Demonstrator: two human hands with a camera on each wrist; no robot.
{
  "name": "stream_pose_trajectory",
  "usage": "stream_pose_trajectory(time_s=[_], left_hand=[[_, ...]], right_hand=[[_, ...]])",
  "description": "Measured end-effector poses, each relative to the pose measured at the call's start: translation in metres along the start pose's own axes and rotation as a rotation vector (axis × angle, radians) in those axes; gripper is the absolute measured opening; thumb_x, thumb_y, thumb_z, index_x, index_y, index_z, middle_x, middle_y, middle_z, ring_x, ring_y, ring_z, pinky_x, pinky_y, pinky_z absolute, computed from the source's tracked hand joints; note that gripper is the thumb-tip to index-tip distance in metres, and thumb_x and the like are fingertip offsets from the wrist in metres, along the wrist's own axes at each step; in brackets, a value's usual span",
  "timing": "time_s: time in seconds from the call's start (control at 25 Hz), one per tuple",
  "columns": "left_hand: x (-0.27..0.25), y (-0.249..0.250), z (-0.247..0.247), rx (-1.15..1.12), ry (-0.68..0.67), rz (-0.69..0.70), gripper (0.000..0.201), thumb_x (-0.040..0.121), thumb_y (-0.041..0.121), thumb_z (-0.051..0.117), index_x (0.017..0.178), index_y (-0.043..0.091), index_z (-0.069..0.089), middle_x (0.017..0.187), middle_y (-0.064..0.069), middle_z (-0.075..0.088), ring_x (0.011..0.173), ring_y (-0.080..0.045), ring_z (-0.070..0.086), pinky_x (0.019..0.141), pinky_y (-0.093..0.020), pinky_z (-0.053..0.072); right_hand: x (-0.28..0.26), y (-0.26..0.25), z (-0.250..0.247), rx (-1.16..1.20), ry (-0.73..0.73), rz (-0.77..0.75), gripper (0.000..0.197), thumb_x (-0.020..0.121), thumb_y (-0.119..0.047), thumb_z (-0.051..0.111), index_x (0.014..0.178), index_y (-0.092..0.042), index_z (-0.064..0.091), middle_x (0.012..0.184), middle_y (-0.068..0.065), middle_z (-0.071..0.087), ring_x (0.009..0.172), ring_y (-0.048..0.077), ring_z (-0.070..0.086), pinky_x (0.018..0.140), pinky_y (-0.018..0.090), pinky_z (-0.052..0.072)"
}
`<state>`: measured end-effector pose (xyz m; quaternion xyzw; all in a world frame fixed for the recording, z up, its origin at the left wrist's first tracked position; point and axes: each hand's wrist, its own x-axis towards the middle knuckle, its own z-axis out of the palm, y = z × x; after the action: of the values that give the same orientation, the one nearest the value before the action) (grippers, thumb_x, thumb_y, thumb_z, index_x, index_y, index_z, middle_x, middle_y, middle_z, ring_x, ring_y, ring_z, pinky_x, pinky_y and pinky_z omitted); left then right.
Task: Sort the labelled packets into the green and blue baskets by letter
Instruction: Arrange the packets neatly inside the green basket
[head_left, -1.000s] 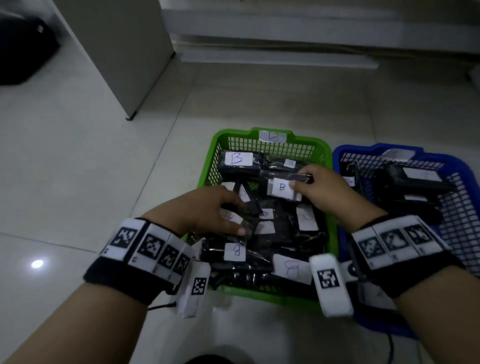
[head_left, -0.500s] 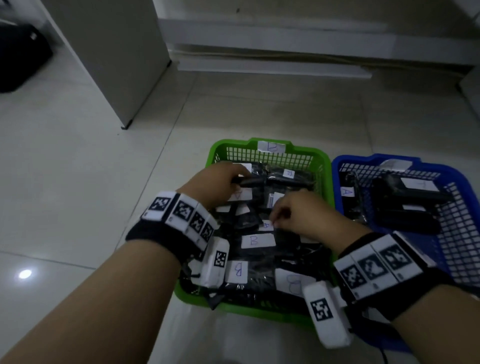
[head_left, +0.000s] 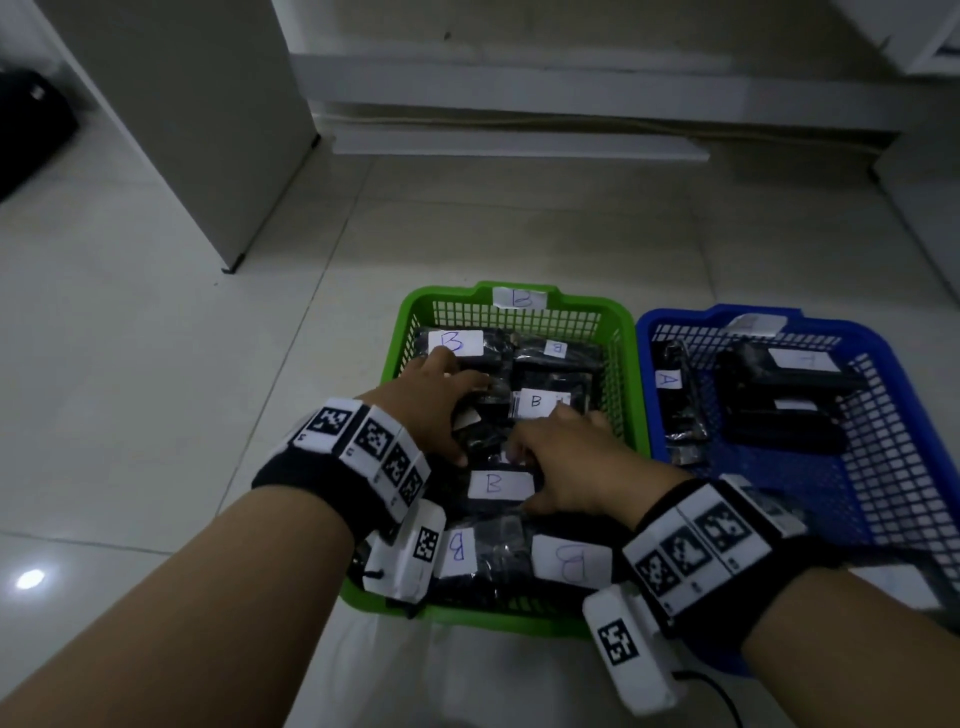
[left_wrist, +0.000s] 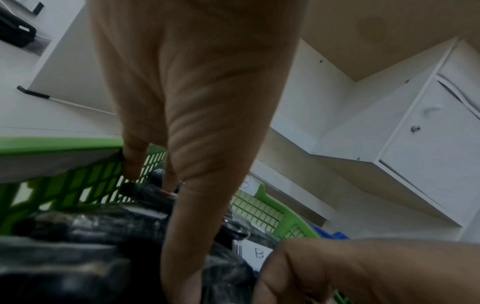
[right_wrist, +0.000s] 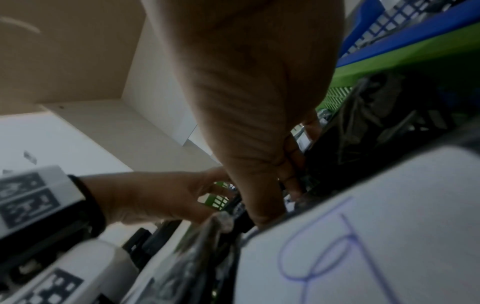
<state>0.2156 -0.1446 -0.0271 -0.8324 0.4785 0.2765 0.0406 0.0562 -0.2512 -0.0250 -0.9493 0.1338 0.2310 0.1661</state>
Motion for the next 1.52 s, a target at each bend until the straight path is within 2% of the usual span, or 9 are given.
stream_pose_trajectory(time_s=[0.16, 0.36, 0.52, 0.68, 0.8, 1.08, 1.2, 1.36, 1.52], left_hand=[[-0.005, 0.005, 0.0, 0.126, 0.182, -0.065, 0.091, 0.058, 0.046, 0.083, 0.132, 0.028, 0.034, 0.135, -0.005, 0.027, 0.128, -0.025, 0.03, 0.095, -0.046, 0.048], [-0.015, -0.007, -0.005, 0.031, 0.161, -0.114, 0.066, 0.061, 0.055, 0.078, 0.109, 0.021, 0.049, 0.124, -0.003, 0.045, 0.115, -0.024, 0.046, 0.09, -0.042, 0.048], [-0.018, -0.022, -0.003, 0.028, 0.079, -0.082, 0.044, 0.068, 0.028, 0.078, 0.107, 0.029, 0.059, 0.115, 0.001, 0.057, 0.105, -0.022, 0.057, 0.089, -0.038, 0.05], [-0.018, -0.022, 0.003, 0.075, 0.144, -0.062, 0.034, 0.075, 0.023, 0.068, 0.107, 0.027, 0.056, 0.114, 0.002, 0.055, 0.106, -0.022, 0.056, 0.086, -0.036, 0.047], [-0.018, -0.025, 0.004, 0.112, 0.134, -0.05, 0.033, 0.075, 0.025, 0.068, 0.104, 0.029, 0.053, 0.114, 0.005, 0.053, 0.107, -0.019, 0.054, 0.082, -0.034, 0.042], [-0.014, -0.012, 0.003, -0.054, 0.029, 0.213, 0.056, 0.08, 0.03, 0.069, 0.129, 0.046, 0.045, 0.122, 0.006, 0.047, 0.105, -0.014, 0.051, 0.092, -0.031, 0.045], [-0.007, -0.009, 0.007, 0.022, -0.063, 0.221, 0.056, 0.086, 0.031, 0.063, 0.133, 0.05, 0.039, 0.135, 0.005, 0.044, 0.116, -0.017, 0.049, 0.099, -0.036, 0.045], [-0.003, -0.009, 0.006, 0.136, -0.08, 0.175, 0.056, 0.09, 0.035, 0.057, 0.139, 0.046, 0.034, 0.135, 0.001, 0.039, 0.12, -0.021, 0.046, 0.099, -0.038, 0.043], [-0.012, -0.01, 0.005, 0.047, -0.029, 0.188, 0.046, 0.086, 0.036, 0.062, 0.131, 0.033, 0.051, 0.125, 0.0, 0.042, 0.117, -0.02, 0.048, 0.1, -0.035, 0.042]], right_hand=[[0.008, -0.002, -0.001, -0.061, -0.027, 0.058, 0.055, 0.074, -0.051, 0.069, 0.12, -0.025, 0.053, 0.12, 0.003, 0.055, 0.12, 0.027, 0.036, 0.097, 0.04, 0.033], [0.011, 0.003, -0.015, 0.229, -0.06, 0.039, 0.023, 0.082, -0.03, 0.069, 0.1, -0.02, 0.06, 0.095, -0.002, 0.062, 0.091, 0.019, 0.056, 0.078, 0.028, 0.044], [0.005, 0.008, -0.024, 0.466, -0.148, -0.042, 0.019, 0.081, -0.02, 0.071, 0.091, -0.026, 0.055, 0.083, -0.004, 0.064, 0.075, 0.013, 0.059, 0.073, 0.03, 0.046], [0.011, 0.016, -0.038, 0.83, 0.283, 0.083, 0.012, 0.088, -0.014, 0.062, 0.093, -0.021, 0.055, 0.093, 0.0, 0.065, 0.082, 0.019, 0.065, 0.065, 0.028, 0.05], [0.026, 0.031, -0.04, 0.581, 0.519, 0.291, 0.009, 0.092, -0.019, 0.056, 0.1, -0.022, 0.053, 0.094, -0.001, 0.058, 0.074, 0.015, 0.055, 0.054, 0.021, 0.038], [0.054, 0.043, -0.027, 0.322, 0.671, 0.415, 0.033, 0.087, -0.002, 0.053, 0.115, -0.017, 0.052, 0.127, 0.012, 0.042, 0.115, 0.029, 0.04, 0.084, 0.032, 0.039], [0.051, 0.039, -0.022, 0.185, 0.735, 0.311, 0.026, 0.082, -0.002, 0.058, 0.097, -0.021, 0.064, 0.112, 0.008, 0.042, 0.113, 0.028, 0.036, 0.088, 0.035, 0.042], [0.052, 0.04, -0.014, 0.237, 0.399, 0.219, 0.031, 0.091, -0.005, 0.053, 0.104, -0.025, 0.072, 0.112, 0.007, 0.048, 0.114, 0.027, 0.047, 0.099, 0.037, 0.044], [0.029, 0.034, -0.012, 0.233, 0.381, 0.215, 0.021, 0.09, -0.024, 0.057, 0.109, -0.025, 0.065, 0.11, 0.006, 0.046, 0.116, 0.029, 0.045, 0.094, 0.035, 0.044]])
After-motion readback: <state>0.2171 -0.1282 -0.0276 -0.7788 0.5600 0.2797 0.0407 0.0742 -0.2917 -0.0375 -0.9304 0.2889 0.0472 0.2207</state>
